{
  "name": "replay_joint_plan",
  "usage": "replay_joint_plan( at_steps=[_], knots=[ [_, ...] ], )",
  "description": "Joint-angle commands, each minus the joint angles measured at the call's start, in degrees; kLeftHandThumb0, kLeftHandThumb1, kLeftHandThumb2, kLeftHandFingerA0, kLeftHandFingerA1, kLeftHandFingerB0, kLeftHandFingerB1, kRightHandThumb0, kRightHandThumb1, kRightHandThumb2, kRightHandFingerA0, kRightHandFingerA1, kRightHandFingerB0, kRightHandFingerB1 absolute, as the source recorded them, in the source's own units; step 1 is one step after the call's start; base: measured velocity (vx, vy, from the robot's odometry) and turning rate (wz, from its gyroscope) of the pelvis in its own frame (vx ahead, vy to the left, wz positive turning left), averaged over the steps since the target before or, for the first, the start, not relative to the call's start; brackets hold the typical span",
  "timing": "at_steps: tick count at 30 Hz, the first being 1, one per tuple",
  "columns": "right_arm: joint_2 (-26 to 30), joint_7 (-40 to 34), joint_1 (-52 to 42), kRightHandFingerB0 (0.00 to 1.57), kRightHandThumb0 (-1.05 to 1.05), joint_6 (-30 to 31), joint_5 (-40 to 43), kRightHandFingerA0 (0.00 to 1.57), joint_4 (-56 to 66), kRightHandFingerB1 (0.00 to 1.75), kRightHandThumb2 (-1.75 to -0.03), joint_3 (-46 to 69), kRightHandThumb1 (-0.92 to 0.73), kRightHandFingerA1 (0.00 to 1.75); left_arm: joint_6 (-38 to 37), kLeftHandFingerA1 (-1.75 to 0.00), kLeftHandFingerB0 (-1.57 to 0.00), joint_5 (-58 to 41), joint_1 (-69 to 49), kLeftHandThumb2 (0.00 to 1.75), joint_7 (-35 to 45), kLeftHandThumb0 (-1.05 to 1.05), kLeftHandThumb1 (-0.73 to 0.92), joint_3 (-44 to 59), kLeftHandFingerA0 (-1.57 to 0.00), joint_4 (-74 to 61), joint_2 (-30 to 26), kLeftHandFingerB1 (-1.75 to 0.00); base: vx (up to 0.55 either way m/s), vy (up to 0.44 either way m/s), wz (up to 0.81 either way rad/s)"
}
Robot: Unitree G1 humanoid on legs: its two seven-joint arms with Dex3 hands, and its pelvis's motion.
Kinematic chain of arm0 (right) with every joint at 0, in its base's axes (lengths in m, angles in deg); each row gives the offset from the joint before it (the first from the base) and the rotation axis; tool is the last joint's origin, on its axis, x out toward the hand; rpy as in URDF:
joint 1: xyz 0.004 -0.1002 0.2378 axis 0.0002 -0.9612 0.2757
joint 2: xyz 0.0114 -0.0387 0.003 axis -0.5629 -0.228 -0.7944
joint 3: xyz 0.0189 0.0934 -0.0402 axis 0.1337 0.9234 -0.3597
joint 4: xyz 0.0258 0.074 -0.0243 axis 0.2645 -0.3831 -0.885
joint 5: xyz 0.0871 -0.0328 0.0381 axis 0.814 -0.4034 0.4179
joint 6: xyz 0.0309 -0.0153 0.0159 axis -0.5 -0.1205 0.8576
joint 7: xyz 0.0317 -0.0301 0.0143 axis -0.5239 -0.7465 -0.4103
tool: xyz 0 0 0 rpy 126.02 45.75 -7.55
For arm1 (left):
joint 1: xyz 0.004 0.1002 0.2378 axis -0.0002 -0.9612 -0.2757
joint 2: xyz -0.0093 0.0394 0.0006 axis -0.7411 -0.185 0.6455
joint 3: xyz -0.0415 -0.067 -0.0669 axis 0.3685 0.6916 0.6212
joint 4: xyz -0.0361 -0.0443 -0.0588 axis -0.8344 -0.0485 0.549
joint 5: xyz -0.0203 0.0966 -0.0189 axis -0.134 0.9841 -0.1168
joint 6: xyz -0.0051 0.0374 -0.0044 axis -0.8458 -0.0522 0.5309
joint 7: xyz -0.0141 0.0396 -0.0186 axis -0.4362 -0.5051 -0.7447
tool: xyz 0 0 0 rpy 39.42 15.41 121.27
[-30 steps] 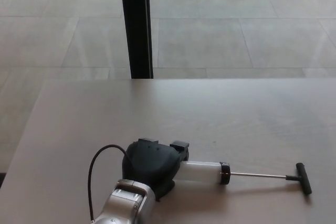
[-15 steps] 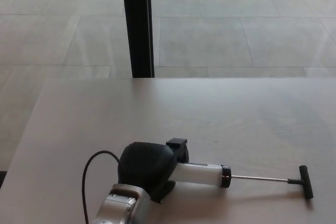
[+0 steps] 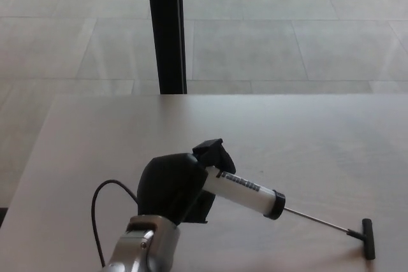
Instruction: The robot uses its left hand to lift the air pump kept on the middle of the desk and use the right hand to compress the handle
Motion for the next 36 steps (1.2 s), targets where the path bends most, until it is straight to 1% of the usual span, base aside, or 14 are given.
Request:
replay_joint_plan(
  at_steps=[1,3,14,15,17,18,19,20,21,22,25,28,30,36],
  knots=[
    [0.3,-1.1,-1.1,0.53,-0.6,3.1,-0.5,0.56,1.4,0.44,-0.65,-0.2,-0.84,0.62,-3.7,-1.53,-0.97,-2.8,-1.2,1.23,-2.6,-0.05,0.53,1.2,-1.18,-0.2,0.1,-1.34,0.0,0.0,0.0],
    [0.2,-0.7,-1.3,0.52,-0.59,3.4,0.0,0.55,1.7,0.45,-0.65,-0.2,-0.85,0.63,-3.6,-1.46,-0.95,-1.9,-1.2,1.17,-3.1,-0.08,0.57,0.9,-1.18,0.0,-0.1,-1.24,0.0,0.0,0.0],
    [-0.7,-1.7,-1.1,0.54,-0.58,5.5,-0.1,0.58,2.4,0.45,-0.65,-0.4,-0.85,0.66,-5.2,-1.5,-0.99,-1.9,-0.8,1.23,-3.9,-0.06,0.53,0.8,-1.19,1.2,-1.6,-1.33,0.0,0.0,0.0],
    [-0.7,-1.8,-1.1,0.54,-0.59,5.6,-0.3,0.57,2.4,0.45,-0.65,-0.5,-0.86,0.65,-5.2,-1.75,-0.79,-1.7,-0.9,1.27,-4.1,-0.05,0.52,0.7,-0.87,1.2,-1.7,-1.59,0.0,0.0,0.0],
    [-0.7,-2.0,-1.1,0.54,-0.59,5.7,-0.6,0.57,2.5,0.45,-0.65,-0.5,-0.86,0.65,-5.3,-1.75,-0.79,-1.4,-0.9,1.27,-4.3,-0.05,0.52,0.5,-0.87,1.2,-1.9,-1.59,0.0,0.0,0.0],
    [-0.6,-2.0,-1.3,0.53,-0.6,6.0,-0.5,0.55,2.8,0.45,-0.66,-0.3,-0.86,0.63,-4.0,-1.5,-0.98,-1.3,-0.9,1.21,-3.2,-0.1,0.55,0.4,-1.18,0.7,-1.9,-1.34,0.0,0.0,0.0],
    [-0.6,-2.1,-1.3,0.54,-0.61,6.2,-0.5,0.55,3.0,0.45,-0.66,-0.2,-0.87,0.63,-3.4,-1.75,-0.79,-1.2,-0.9,1.22,-3.3,-0.07,0.56,0.3,-0.86,0.9,-1.6,-1.6,0.0,0.0,0.0],
    [-0.6,-2.2,-1.3,0.54,-0.6,5.6,-0.6,0.56,2.6,0.45,-0.66,-0.2,-0.87,0.65,-1.6,-1.47,-1.01,0.0,-0.6,1.2,-2.5,-0.12,0.55,-0.3,-1.18,0.7,-1.6,-1.32,0.0,0.0,0.0],
    [-0.4,-2.2,-1.2,0.53,-0.61,5.4,-0.8,0.56,2.5,0.44,-0.66,-0.1,-0.88,0.64,-1.3,-1.75,-0.79,0.1,-0.2,1.21,-2.4,-0.09,0.56,-0.4,-0.87,0.8,-1.5,-1.56,0.0,0.0,0.0],
    [-0.4,-2.2,-1.1,0.53,-0.61,5.4,-0.8,0.56,2.5,0.44,-0.66,-0.1,-0.88,0.64,-1.2,-1.75,-0.79,0.1,0.0,1.21,-2.3,-0.09,0.56,-0.5,-0.87,0.8,-1.5,-1.56,0.0,0.0,0.0],
    [-0.2,-2.4,-0.9,0.54,-0.62,5.6,-1.1,0.56,2.1,0.44,-0.66,-0.3,-0.89,0.64,2.3,-1.75,-0.78,0.3,0.7,1.16,-1.7,-0.11,0.6,-0.4,-0.88,-0.1,0.0,-1.49,0.0,0.0,0.0],
    [-0.1,-2.3,-1.1,0.54,-0.61,5.2,-1.4,0.57,1.6,0.44,-0.67,-0.5,-0.9,0.63,3.3,-1.75,-0.79,-1.1,1.9,1.18,-3.2,-0.05,0.57,1.0,-0.89,0.6,2.1,-1.58,0.0,0.0,0.0],
    [-0.1,-2.2,-1.2,0.54,-0.61,5.1,-1.5,0.57,1.5,0.44,-0.67,-0.6,-0.9,0.63,3.4,-1.75,-0.79,-1.4,2.0,1.18,-3.3,-0.05,0.57,1.4,-0.89,0.6,2.6,-1.58,0.0,0.0,0.0],
    [-0.2,-2.8,-1.6,0.54,-0.62,6.2,-1.9,0.57,1.5,0.44,-0.67,-0.7,-0.89,0.61,5.2,-1.75,-0.82,-6.2,3.1,1.26,-4.2,0.01,0.52,6.6,-0.9,1.3,9.1,-1.61,0.0,0.0,0.0]
  ],
)
